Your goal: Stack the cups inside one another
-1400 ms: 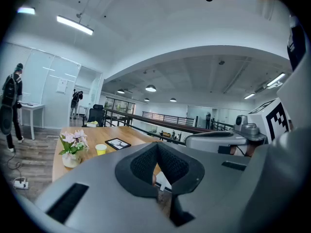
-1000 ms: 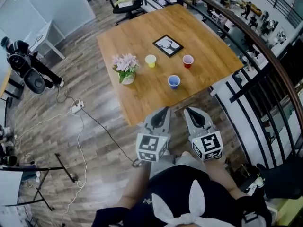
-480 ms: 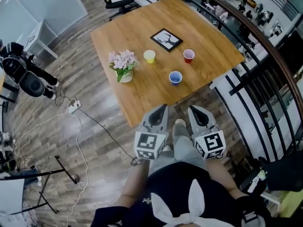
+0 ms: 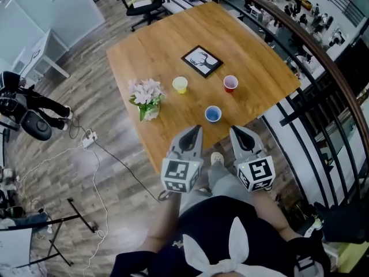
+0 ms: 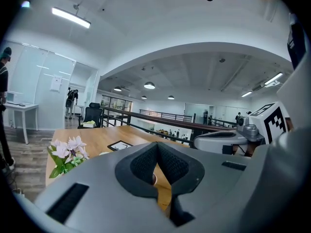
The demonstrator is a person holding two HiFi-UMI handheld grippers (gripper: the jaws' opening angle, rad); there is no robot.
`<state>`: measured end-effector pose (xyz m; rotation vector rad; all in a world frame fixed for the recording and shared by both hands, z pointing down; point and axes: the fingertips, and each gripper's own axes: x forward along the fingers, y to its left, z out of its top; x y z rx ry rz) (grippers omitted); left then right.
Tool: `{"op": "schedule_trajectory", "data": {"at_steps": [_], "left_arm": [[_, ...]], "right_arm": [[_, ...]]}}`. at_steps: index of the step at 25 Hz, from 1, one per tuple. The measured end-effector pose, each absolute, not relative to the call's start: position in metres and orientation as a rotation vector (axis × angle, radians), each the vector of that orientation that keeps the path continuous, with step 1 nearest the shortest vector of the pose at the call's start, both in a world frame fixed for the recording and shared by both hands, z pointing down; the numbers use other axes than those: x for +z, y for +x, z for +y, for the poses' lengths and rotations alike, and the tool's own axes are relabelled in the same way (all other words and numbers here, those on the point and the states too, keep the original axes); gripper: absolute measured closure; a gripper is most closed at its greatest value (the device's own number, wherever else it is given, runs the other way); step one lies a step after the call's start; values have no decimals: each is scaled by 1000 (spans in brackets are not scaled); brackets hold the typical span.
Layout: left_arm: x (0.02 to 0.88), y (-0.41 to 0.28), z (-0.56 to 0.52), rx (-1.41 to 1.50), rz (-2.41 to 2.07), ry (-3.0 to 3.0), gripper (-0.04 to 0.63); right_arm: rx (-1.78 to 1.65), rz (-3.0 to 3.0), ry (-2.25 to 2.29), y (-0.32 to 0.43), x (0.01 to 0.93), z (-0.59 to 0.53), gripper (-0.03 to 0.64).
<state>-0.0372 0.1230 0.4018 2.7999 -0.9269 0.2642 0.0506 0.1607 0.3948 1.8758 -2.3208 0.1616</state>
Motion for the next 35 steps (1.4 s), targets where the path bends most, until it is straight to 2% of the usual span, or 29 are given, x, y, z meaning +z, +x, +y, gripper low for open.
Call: {"op": "schedule_trajectory", "data": {"at_steps": [9,11,13,17,35], "left_arm": [[406,-6,62,282,-948,2774,578],[408,-1,50,287,-961,2767,578],[409,1,39,295,-973,2756,578],[409,6,23,311,-1001,2741,578],[429,39,-39,379,-1104,2688,578]], "right_arm": [[154,-2331,1851,88,390,95,615],[154,-2336,1842,96,390,80,543],[155,-2339,1837,104,389,67,524],[164,-2336,1825,120,390,46,425],[226,-2289,1716,175,432,-28,324]]}}
